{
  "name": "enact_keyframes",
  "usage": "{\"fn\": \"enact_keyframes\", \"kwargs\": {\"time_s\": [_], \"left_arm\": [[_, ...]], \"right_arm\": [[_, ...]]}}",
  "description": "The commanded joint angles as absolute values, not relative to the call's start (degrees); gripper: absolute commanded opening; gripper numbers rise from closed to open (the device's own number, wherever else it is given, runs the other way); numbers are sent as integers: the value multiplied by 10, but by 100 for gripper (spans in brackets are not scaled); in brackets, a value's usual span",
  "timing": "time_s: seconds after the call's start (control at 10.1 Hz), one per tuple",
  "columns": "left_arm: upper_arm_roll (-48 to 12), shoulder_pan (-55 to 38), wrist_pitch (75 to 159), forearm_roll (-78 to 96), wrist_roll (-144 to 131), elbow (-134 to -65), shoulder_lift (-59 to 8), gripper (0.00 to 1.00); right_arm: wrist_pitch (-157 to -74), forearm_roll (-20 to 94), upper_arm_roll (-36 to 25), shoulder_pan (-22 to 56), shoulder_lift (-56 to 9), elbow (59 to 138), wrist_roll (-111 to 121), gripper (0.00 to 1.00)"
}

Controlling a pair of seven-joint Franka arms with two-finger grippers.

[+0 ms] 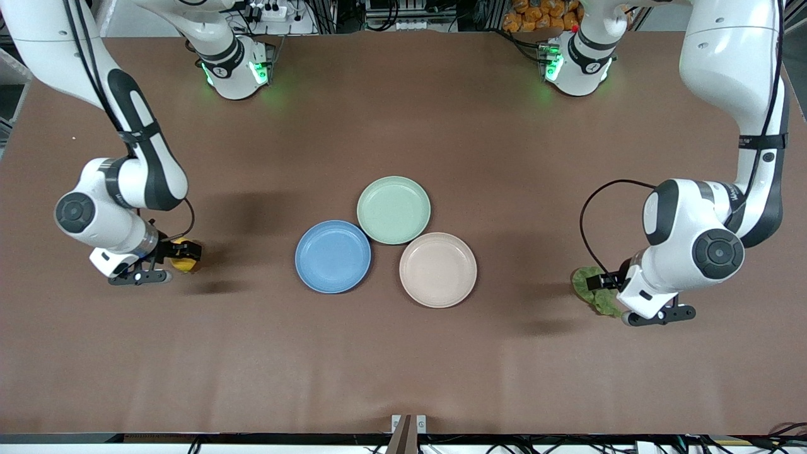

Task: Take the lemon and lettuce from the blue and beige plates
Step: 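Lower the lemon and lettuce onto the table and open both grippers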

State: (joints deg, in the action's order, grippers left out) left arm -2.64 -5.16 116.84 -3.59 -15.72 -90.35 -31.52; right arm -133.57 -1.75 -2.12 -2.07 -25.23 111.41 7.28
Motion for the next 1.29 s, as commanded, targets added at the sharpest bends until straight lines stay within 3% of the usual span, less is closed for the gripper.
{"fn": "enact_keyframes", "kwargs": {"time_s": [0.0, 0.3, 0.5, 0.89, 1.19], "left_arm": [[-30, -47, 1186, -21, -162, -1026, -217, 100], [-31, -24, 1239, -20, -161, -1180, -95, 100], [-30, -23, 1240, -19, -161, -1228, -40, 100], [-28, -14, 1232, -20, -156, -1206, 1, 100], [-30, -14, 1137, -22, -149, -1070, -4, 100]], "right_arm": [[-1218, -10, -18, -17, -223, 1040, 73, 100], [-1196, -9, -17, -18, -169, 1043, 68, 100], [-1146, -6, -15, -17, -129, 1042, 47, 100], [-1065, 18, -11, -18, -56, 1038, -25, 100], [-988, 36, -13, -27, -13, 999, -25, 100]]}}
